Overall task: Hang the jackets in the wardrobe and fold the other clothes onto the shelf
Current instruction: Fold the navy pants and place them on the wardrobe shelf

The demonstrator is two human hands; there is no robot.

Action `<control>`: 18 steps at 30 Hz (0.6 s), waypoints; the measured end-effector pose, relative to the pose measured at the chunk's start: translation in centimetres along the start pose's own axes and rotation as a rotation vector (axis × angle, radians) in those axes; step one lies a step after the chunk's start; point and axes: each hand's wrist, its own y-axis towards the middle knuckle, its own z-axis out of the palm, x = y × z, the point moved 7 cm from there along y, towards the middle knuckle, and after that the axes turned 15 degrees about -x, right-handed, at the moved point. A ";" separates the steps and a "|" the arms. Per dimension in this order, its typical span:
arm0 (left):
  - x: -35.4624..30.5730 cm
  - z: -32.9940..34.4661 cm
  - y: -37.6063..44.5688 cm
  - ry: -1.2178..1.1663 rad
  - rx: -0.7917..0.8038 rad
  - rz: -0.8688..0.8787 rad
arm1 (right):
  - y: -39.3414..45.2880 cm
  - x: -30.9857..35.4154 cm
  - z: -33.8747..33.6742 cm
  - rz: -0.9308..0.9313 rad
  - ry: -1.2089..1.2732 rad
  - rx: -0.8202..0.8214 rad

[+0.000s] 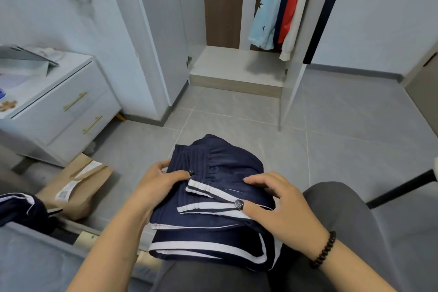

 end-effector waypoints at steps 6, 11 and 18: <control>-1.3 -1.9 -0.4 0.118 -0.152 0.169 | -1.7 -0.4 1.8 -0.139 -0.064 -0.011; -3.4 -2.1 -1.2 0.512 -0.177 0.439 | -3.5 0.0 4.2 -0.432 -0.247 0.024; -1.1 -1.8 -1.1 0.504 0.087 0.175 | -5.3 1.2 6.8 -0.755 -0.341 0.076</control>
